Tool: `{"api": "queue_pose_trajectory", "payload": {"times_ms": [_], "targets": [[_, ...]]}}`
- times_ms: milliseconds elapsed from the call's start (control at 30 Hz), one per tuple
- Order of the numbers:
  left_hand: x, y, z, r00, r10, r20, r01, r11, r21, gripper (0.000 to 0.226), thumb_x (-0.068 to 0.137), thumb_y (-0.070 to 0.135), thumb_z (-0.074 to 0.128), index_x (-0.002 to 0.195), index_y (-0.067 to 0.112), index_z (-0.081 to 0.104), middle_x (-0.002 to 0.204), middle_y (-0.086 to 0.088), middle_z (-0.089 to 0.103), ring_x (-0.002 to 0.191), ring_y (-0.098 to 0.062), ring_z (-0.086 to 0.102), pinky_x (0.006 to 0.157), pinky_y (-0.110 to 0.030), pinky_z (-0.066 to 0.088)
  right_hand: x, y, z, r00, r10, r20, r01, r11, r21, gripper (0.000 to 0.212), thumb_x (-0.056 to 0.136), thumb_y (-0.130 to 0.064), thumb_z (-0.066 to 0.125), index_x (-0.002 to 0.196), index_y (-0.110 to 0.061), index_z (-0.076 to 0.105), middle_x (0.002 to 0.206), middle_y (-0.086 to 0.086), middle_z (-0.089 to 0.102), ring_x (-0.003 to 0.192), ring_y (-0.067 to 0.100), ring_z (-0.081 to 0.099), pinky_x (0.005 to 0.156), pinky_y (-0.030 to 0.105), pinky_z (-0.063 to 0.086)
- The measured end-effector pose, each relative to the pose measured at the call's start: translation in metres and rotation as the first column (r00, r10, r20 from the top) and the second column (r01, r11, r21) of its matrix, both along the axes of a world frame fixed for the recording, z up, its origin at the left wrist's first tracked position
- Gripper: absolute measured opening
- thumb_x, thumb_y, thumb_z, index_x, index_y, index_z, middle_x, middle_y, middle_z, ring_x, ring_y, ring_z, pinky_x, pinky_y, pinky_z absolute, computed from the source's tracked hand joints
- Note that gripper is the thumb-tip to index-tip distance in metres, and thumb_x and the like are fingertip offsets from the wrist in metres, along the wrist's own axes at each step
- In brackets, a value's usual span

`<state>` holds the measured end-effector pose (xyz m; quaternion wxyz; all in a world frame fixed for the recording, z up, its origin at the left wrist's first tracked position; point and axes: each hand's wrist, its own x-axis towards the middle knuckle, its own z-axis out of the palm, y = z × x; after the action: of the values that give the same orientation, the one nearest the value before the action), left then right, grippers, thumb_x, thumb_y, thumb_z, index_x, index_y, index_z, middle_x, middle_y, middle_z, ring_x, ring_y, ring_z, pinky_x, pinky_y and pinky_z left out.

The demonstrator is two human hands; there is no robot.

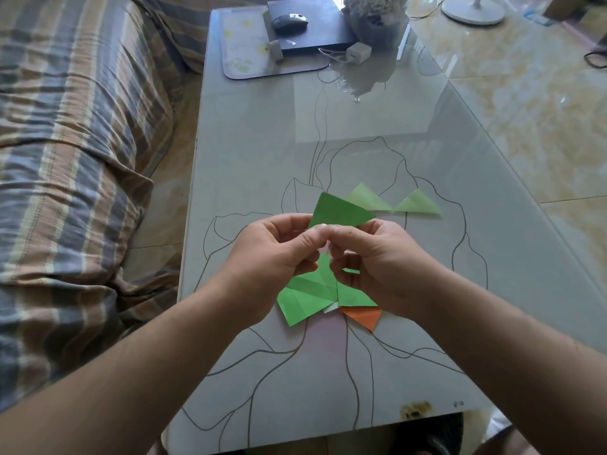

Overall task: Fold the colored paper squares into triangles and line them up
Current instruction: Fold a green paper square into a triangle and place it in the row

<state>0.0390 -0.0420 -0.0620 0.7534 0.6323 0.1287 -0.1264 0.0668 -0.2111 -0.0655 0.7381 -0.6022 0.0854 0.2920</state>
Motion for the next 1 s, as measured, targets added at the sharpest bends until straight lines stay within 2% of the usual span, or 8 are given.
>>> {"api": "queue_pose_trajectory", "payload": {"times_ms": [67,133,300,433,567,700,867,1000], "targets": [[0.001,0.000,0.002,1.000,0.006,-0.011,-0.006,0.999,-0.035,0.021,0.070,0.025,0.080,0.090,0.020,0.083,0.079,-0.003,0.073,0.068,-0.013,0.063,0.071,-0.026,0.059,0.001,-0.001,0.001,1.000,0.010,-0.016,-0.010,1.000,-0.007,0.018,0.093,-0.024,0.075,0.085,-0.011,0.065,0.076,0.003,0.063,0.066,0.017,0.058,0.067,0.031,0.050],[0.001,0.002,0.003,1.000,0.006,-0.006,-0.007,0.999,-0.040,0.016,0.071,0.022,0.078,0.086,0.021,0.083,0.079,-0.002,0.074,0.068,-0.012,0.064,0.071,-0.026,0.059,0.001,-0.002,0.003,0.999,0.030,-0.042,-0.029,1.000,0.010,0.014,0.094,-0.023,0.073,0.084,-0.014,0.068,0.078,0.003,0.065,0.065,0.017,0.058,0.068,0.031,0.049],[0.003,0.005,0.002,1.000,-0.007,-0.012,0.007,1.000,0.004,0.016,0.087,0.008,0.074,0.102,0.014,0.074,0.082,-0.003,0.076,0.070,-0.013,0.067,0.074,-0.027,0.061,-0.001,-0.001,0.006,0.999,0.026,-0.024,-0.026,0.999,-0.027,0.013,0.092,-0.016,0.073,0.082,-0.013,0.065,0.075,0.004,0.066,0.063,0.019,0.059,0.072,0.036,0.048],[0.002,0.004,0.003,0.999,-0.046,-0.024,0.046,0.999,0.013,0.022,0.091,0.002,0.071,0.111,0.009,0.071,0.086,-0.002,0.078,0.070,-0.011,0.068,0.073,-0.026,0.059,-0.002,0.000,0.006,1.000,0.013,0.004,-0.013,0.998,-0.066,0.015,0.092,-0.010,0.072,0.079,-0.012,0.065,0.071,0.005,0.065,0.063,0.019,0.059,0.077,0.040,0.048],[0.003,0.002,0.007,0.998,-0.065,-0.008,0.065,0.998,0.020,0.019,0.093,-0.001,0.068,0.110,0.008,0.069,0.076,0.003,0.074,0.063,-0.008,0.066,0.072,-0.026,0.059,0.001,-0.001,0.008,0.995,0.050,0.082,-0.040,0.993,-0.114,0.027,0.090,-0.009,0.071,0.065,-0.016,0.065,0.069,0.005,0.064,0.063,0.019,0.060,0.078,0.042,0.048],[0.007,0.007,0.008,0.999,-0.025,-0.023,0.025,1.000,0.006,0.019,0.093,-0.005,0.065,0.107,0.007,0.068,0.064,0.004,0.066,0.058,-0.008,0.061,0.075,-0.029,0.062,0.013,-0.012,0.013,0.996,0.012,0.085,-0.003,0.994,-0.107,0.030,0.092,-0.007,0.069,0.065,-0.019,0.064,0.066,0.004,0.061,0.059,0.017,0.060,0.077,0.041,0.047],[0.009,0.010,0.008,0.999,-0.017,-0.037,0.017,1.000,-0.007,0.019,0.094,-0.007,0.063,0.108,0.005,0.067,0.062,0.004,0.063,0.058,-0.009,0.059,0.076,-0.029,0.063,0.022,-0.024,0.015,0.995,-0.034,0.093,0.043,0.995,-0.094,0.026,0.092,-0.006,0.068,0.069,-0.018,0.066,0.069,0.005,0.060,0.059,0.020,0.061,0.069,0.034,0.049],[0.010,0.009,0.007,0.999,-0.008,-0.037,0.007,1.000,-0.024,0.020,0.093,-0.006,0.064,0.109,0.005,0.067,0.064,0.002,0.063,0.059,-0.009,0.059,0.079,-0.032,0.063,0.023,-0.025,0.015,0.994,-0.043,0.103,0.053,0.994,-0.093,0.022,0.092,-0.006,0.067,0.072,-0.015,0.064,0.069,0.005,0.059,0.058,0.019,0.060,0.070,0.035,0.049]]}}
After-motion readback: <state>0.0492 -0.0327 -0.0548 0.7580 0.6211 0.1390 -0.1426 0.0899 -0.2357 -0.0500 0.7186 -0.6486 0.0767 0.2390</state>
